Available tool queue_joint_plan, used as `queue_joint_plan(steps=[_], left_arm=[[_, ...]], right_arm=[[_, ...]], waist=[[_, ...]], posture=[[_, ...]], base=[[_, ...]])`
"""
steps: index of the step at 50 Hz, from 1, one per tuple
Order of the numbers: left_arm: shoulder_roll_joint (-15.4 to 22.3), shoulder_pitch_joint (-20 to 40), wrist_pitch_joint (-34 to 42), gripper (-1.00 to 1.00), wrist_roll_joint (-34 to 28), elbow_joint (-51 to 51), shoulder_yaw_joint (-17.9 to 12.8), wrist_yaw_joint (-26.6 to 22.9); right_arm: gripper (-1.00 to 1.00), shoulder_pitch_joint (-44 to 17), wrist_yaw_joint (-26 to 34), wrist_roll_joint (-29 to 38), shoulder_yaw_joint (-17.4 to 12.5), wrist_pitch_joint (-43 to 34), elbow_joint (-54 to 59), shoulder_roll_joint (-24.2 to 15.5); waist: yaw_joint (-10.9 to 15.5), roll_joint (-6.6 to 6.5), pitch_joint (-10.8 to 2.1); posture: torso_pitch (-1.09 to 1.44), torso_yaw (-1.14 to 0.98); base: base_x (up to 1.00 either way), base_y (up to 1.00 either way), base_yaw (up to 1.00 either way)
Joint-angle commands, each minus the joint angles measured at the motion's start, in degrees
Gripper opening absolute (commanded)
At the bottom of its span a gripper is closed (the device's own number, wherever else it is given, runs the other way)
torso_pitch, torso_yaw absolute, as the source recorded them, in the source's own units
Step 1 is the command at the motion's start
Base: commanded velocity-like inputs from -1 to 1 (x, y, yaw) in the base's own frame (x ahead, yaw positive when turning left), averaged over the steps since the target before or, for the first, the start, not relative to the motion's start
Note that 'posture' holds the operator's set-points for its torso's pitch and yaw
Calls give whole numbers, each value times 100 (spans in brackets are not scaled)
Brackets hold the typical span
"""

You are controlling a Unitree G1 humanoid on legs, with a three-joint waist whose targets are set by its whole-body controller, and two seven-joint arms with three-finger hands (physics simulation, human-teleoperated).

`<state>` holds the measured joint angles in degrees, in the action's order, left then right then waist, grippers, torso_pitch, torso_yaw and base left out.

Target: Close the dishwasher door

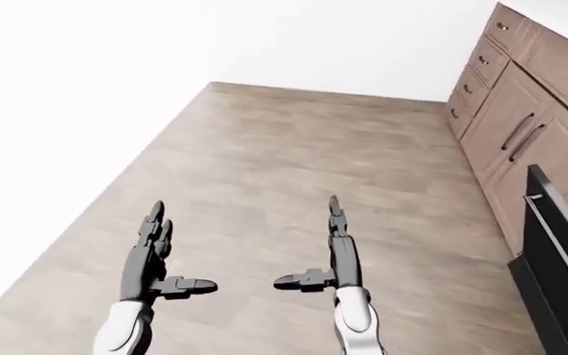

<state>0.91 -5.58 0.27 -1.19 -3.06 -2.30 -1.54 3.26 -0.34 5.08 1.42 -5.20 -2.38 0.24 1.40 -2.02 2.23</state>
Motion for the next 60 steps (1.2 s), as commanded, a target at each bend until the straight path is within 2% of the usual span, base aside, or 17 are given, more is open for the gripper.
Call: queue_joint_plan(steps=[1, 7, 15, 18, 22, 27, 29, 30, 31, 44, 47, 48, 51, 55, 57, 59, 60], left_arm=[[-48, 150, -209, 100, 4, -257, 189, -74], [-48, 153, -220, 100, -4, -247, 195, -77], [-46, 134, -199, 100, -6, -303, 184, -83], [-49, 138, -211, 100, -17, -286, 190, -75], [-50, 129, -208, 100, -21, -300, 195, -73], [-44, 93, -202, 100, -13, -344, 192, -85], [-52, 107, -205, 100, -22, -330, 198, -73], [-52, 112, -208, 100, -22, -321, 198, -72], [-51, 100, -205, 100, -21, -341, 200, -75], [-51, 95, -199, 100, -21, -357, 198, -83], [-46, 89, -182, 100, -11, -385, 190, -90], [-50, 87, -190, 100, -20, -377, 198, -87], [-50, 87, -180, 100, -15, -390, 197, -90], [-54, 86, -200, 100, -23, -369, 209, -90], [-54, 90, -218, 100, -30, -342, 213, -87], [-54, 82, -214, 100, -27, -357, 215, -91], [-55, 105, -221, 100, -30, -322, 213, -84]], right_arm=[[100, -78, -88, 14, -171, 162, -238, -67], [100, -56, -89, 26, -162, 123, -279, -69], [100, -29, -54, 19, -143, 99, -315, -62], [100, -22, -58, 16, -144, 82, -332, -60], [100, -22, -69, 19, -141, 75, -330, -58], [100, -20, -81, 22, -141, 62, -326, -57], [100, -13, -81, 22, -145, 48, -347, -62], [100, -14, -83, 23, -149, 53, -338, -64], [100, -14, -86, 31, -141, 62, -325, -61], [100, 29, -99, 69, -107, -13, -460, -50], [100, 36, -97, 59, -116, -25, -483, -53], [100, 27, -101, 60, -116, -2, -446, -52], [100, 34, -106, 63, -114, -26, -483, -50], [100, 43, -112, 74, -104, -40, -508, -49], [100, 30, -115, 73, -107, -16, -468, -49], [100, 39, -117, 81, -95, -23, -483, -45], [100, 35, -113, 72, -105, -29, -488, -49]], waist=[[-79, 37, -79], [-17, 488, -82], [-82, 250, -300], [-59, 76, -125], [-55, -24, -223], [-20, 286, -148], [-75, 785, -266], [-122, 451, -165], [-107, 528, -128], [-46, 18, -70], [-35, -269, -129], [28, 0, -72], [-2, -147, -156], [-6, 65, -115], [-13, 276, -98], [-91, 797, -242], [-114, 437, -150]], posture=[[0, 0], [0, 0], [0, 0], [0, 0], [0, 0], [0, 0], [0, 0], [0, 0], [0, 0], [0, 0], [0, 0], [0, 0], [0, 0], [0, 0], [0, 0], [0, 0], [0, 0]], base=[[0, 0, 0], [0, 0, 0], [0, -2, 0], [0, -35, 0], [0, -41, 0], [0, -48, 0], [0, -50, 0], [0, -50, 0], [0, -50, 0], [0, -41, 0], [0, -35, 0], [0, -35, 0], [0, -35, 0], [0, -34, 0], [0, -35, 0], [0, -35, 0], [0, -35, 0]])
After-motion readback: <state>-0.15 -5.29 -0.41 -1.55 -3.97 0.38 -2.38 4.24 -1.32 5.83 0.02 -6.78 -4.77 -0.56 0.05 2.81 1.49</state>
